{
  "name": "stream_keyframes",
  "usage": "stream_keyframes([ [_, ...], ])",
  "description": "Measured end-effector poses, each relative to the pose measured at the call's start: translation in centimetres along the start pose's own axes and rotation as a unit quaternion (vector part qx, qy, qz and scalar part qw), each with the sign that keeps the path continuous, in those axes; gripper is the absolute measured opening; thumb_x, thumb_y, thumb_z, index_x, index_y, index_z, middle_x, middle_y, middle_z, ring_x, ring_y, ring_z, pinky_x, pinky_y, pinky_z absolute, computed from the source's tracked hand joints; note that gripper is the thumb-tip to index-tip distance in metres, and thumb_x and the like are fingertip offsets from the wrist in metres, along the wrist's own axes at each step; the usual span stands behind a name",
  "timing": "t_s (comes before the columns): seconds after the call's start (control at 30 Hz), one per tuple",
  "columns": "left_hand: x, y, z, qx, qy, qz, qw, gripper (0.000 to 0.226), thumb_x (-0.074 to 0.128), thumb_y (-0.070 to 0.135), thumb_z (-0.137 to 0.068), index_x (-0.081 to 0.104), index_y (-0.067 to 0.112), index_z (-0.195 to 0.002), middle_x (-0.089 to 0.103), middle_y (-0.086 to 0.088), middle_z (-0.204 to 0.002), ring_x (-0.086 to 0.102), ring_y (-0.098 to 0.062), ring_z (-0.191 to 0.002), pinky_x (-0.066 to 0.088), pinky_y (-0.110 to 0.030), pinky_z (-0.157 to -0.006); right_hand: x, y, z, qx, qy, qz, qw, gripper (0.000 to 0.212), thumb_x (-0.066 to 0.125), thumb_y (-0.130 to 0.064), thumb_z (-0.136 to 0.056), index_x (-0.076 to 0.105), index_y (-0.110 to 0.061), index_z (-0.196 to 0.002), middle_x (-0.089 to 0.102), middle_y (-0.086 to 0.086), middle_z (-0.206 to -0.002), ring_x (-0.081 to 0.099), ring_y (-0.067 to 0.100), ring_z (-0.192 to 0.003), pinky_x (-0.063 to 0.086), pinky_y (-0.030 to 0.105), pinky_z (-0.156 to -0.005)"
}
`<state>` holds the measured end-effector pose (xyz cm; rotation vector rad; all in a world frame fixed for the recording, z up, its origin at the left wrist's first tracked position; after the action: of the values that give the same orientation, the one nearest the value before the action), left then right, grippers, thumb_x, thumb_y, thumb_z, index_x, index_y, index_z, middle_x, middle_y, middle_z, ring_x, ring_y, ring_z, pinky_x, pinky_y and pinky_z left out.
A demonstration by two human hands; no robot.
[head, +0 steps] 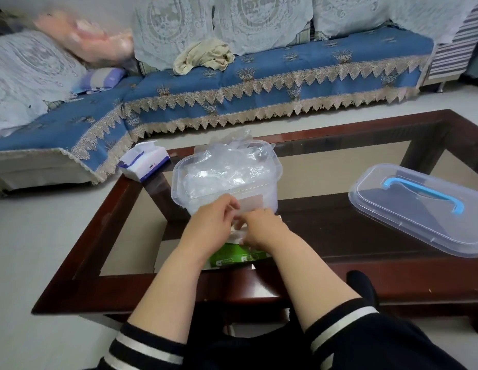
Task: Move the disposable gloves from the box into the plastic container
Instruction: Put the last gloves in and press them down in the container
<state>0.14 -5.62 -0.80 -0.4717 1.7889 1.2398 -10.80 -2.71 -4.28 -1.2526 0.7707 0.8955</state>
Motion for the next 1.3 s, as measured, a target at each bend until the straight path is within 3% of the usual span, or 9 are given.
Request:
stream_keyframes([
  [0.17, 3.3, -3.5, 0.5, -0.071, -0.161, -0.095, 0.98, 0.054, 0.069, 0.019, -0.083, 0.047, 0.032, -0.131, 0.056, 0.005, -0.132, 0.053, -0.017, -0.119, 0.045, -0.038, -0.097, 0.1, 1.2, -0.3, 0.037, 0.032, -0.037, 0.998, 0.025, 0.068, -0.029, -0.082, 0.067, -0.028, -0.107, 0.058, 0.001, -0.118, 0.051, 0.023, -0.113, 0.043, 0.032, -0.089],
  [0.6, 4.3, -3.1, 0.2, -0.093, -0.117, -0.077, 0.986, 0.051, 0.077, 0.041, -0.072, 0.06, 0.024, -0.118, 0.056, 0.0, -0.113, 0.059, -0.026, -0.101, 0.056, -0.047, -0.077, -1.6, 0.9, -0.5, 0.0, 0.138, -0.173, 0.975, 0.019, 0.059, -0.026, -0.091, 0.052, -0.024, -0.073, 0.055, -0.009, -0.073, 0.051, 0.016, -0.077, 0.038, 0.03, -0.066],
  [0.8, 4.1, -3.3, 0.3, -0.142, -0.134, -0.064, 0.979, 0.058, 0.079, 0.037, -0.072, 0.06, 0.021, -0.124, 0.061, 0.004, -0.124, 0.057, -0.019, -0.114, 0.046, -0.036, -0.097, -7.3, 0.4, 3.3, -0.088, 0.364, -0.48, 0.793, 0.02, 0.053, -0.014, -0.097, 0.055, -0.027, -0.083, 0.056, -0.013, -0.078, 0.048, -0.005, -0.069, 0.041, 0.013, -0.067],
  [0.9, 2.6, -2.0, 0.4, -0.123, -0.128, -0.067, 0.982, 0.014, 0.063, 0.023, -0.089, 0.066, 0.012, -0.097, 0.063, -0.004, -0.109, 0.057, -0.024, -0.102, 0.042, -0.024, -0.079, -7.7, 0.8, 3.7, -0.084, 0.365, -0.51, 0.774, 0.019, 0.052, -0.015, -0.098, 0.056, -0.03, -0.086, 0.055, -0.013, -0.079, 0.045, -0.005, -0.065, 0.039, 0.011, -0.065],
  [1.0, -0.7, -0.6, 0.5, -0.128, 0.016, 0.152, 0.98, 0.018, 0.051, -0.001, -0.092, 0.058, 0.013, -0.083, 0.065, -0.009, -0.089, 0.062, -0.026, -0.085, 0.041, -0.022, -0.064, -7.6, 1.2, 3.4, -0.072, 0.36, -0.514, 0.775, 0.016, 0.053, -0.016, -0.097, 0.058, -0.029, -0.089, 0.056, -0.008, -0.084, 0.045, 0.001, -0.068, 0.039, 0.015, -0.065],
  [1.03, -1.8, -0.4, 0.8, -0.142, 0.063, 0.286, 0.945, 0.011, 0.052, 0.011, -0.097, 0.061, 0.013, -0.092, 0.068, -0.006, -0.09, 0.066, -0.021, -0.082, 0.046, -0.021, -0.064, -7.6, 1.2, 3.3, -0.072, 0.364, -0.507, 0.778, 0.017, 0.053, -0.016, -0.097, 0.058, -0.03, -0.089, 0.057, -0.004, -0.088, 0.047, 0.004, -0.071, 0.04, 0.016, -0.066],
  [1.13, -2.7, -0.1, 0.9, -0.149, 0.065, 0.541, 0.825, 0.079, 0.025, 0.072, -0.079, 0.06, 0.011, -0.114, 0.072, -0.013, -0.105, 0.07, -0.02, -0.094, 0.054, -0.026, -0.07, -7.9, 1.5, 3.5, -0.073, 0.39, -0.459, 0.795, 0.022, 0.053, -0.015, -0.097, 0.055, -0.035, -0.087, 0.058, -0.005, -0.094, 0.051, 0.003, -0.078, 0.041, 0.013, -0.068],
  [1.2, -3.1, 0.5, 1.0, -0.126, 0.029, 0.55, 0.825, 0.088, 0.019, 0.077, -0.066, 0.057, 0.014, -0.114, 0.073, -0.014, -0.104, 0.07, -0.019, -0.094, 0.054, -0.023, -0.063, -8.0, 1.5, 3.5, -0.074, 0.399, -0.418, 0.813, 0.019, 0.054, -0.015, -0.096, 0.056, -0.032, -0.088, 0.055, -0.012, -0.093, 0.051, -0.002, -0.081, 0.041, 0.011, -0.068],
  [1.3, -3.3, 1.1, 0.7, -0.115, 0.03, 0.462, 0.879, 0.061, 0.047, 0.068, -0.071, 0.057, 0.025, -0.114, 0.073, -0.006, -0.104, 0.067, -0.02, -0.099, 0.053, -0.035, -0.081, -8.0, 1.5, 3.2, -0.077, 0.402, -0.366, 0.836, 0.013, 0.054, -0.015, -0.096, 0.059, -0.027, -0.091, 0.054, -0.013, -0.093, 0.051, 0.0, -0.085, 0.045, 0.023, -0.075],
])
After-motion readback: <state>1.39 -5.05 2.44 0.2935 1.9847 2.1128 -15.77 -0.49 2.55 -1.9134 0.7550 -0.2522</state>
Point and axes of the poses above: each hand's wrist, its own z-axis away from the middle knuckle, its own x-axis out of the palm, y = z × x, the point moved 5 cm from there along -z, towards the middle knuckle
